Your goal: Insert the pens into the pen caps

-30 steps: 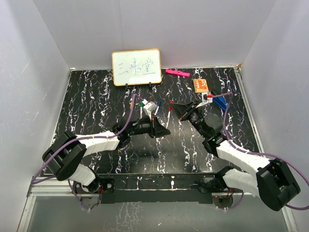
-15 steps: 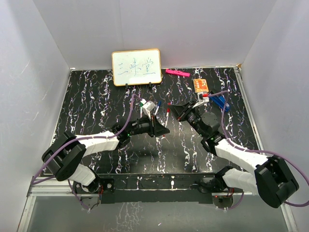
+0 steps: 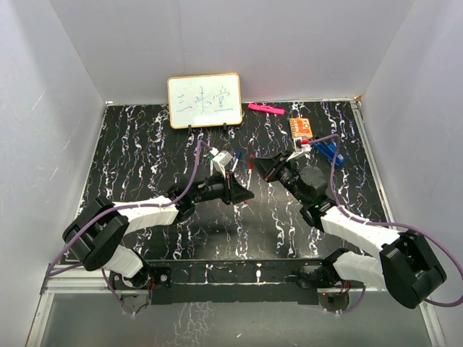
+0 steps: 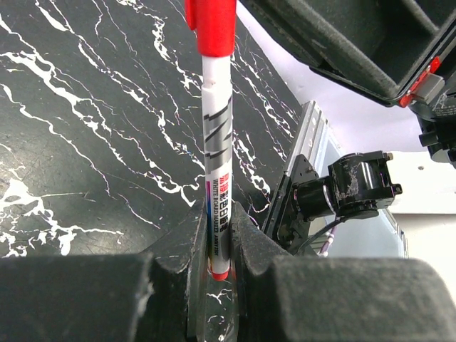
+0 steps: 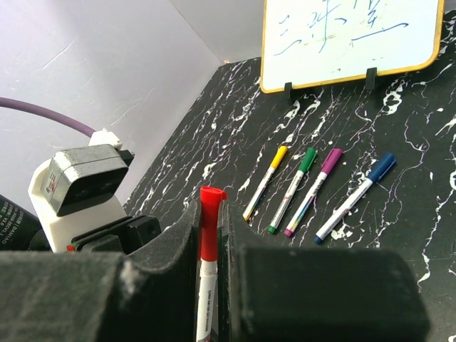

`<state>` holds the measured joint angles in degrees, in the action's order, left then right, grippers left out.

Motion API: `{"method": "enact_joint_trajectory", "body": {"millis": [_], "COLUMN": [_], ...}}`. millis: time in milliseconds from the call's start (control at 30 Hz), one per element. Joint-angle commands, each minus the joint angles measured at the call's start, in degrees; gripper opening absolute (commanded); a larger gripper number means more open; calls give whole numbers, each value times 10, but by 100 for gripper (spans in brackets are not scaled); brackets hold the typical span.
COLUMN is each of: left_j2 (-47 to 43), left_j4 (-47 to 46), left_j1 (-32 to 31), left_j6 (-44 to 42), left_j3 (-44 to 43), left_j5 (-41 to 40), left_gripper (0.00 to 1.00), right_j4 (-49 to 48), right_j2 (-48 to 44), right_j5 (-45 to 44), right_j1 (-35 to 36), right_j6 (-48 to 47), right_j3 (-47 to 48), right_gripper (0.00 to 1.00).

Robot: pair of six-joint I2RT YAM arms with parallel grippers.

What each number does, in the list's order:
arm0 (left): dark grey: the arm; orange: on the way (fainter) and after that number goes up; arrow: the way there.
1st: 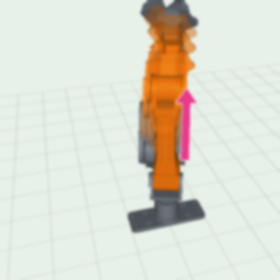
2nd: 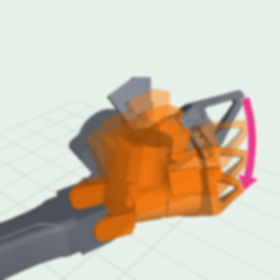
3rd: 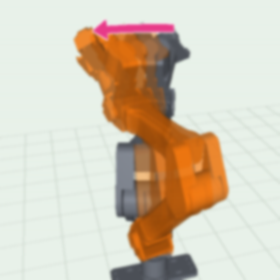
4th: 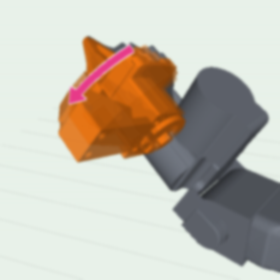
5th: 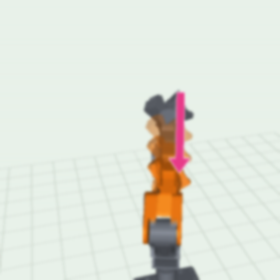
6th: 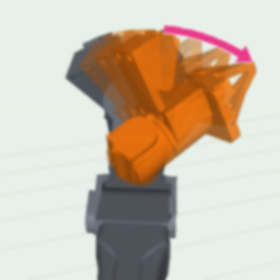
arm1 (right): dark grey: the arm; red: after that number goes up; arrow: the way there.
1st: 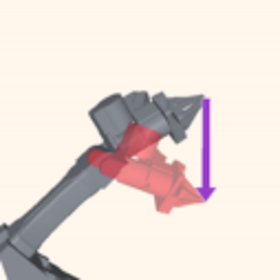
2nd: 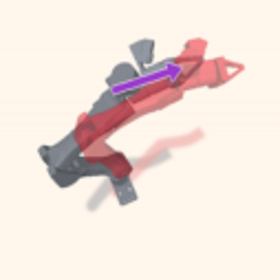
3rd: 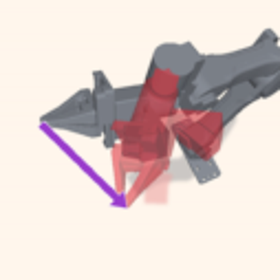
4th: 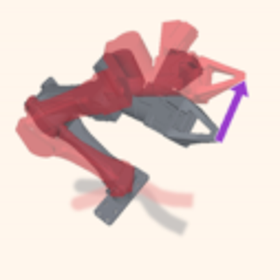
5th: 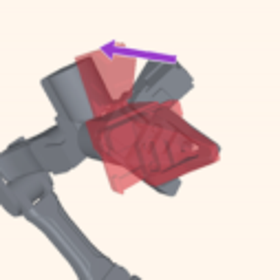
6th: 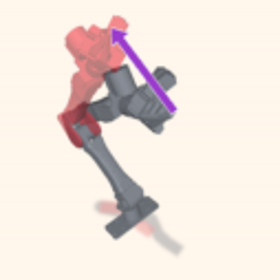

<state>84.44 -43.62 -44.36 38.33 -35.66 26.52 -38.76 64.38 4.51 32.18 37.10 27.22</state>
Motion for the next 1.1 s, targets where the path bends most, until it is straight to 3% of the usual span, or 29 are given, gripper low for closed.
{"method": "enact_joint_trajectory", "body": {"millis": [0, 300, 567, 1067], "left_j2": [-26, -6, 5, -25], "left_j4": [-40, -17, -9, -7], "left_j1": [3, 5, 15, 47], "left_j6": [-15, -43, -65, -97], "left_j3": [-18, -62, -92, -117], "left_j5": [-23, -67, -88, -153], "left_gripper": [0, 0, 0, 0], "right_j4": [9, 25, 91, 194], "right_j2": [5, -1, 1, 31], "right_j5": [30, 81, 75, -24], "right_j1": [2, 12, 25, 122], "right_j6": [1, 1, -16, -41], "right_j3": [4, -11, -13, -20], "right_gripper": [0, 0, 0, 0]}}
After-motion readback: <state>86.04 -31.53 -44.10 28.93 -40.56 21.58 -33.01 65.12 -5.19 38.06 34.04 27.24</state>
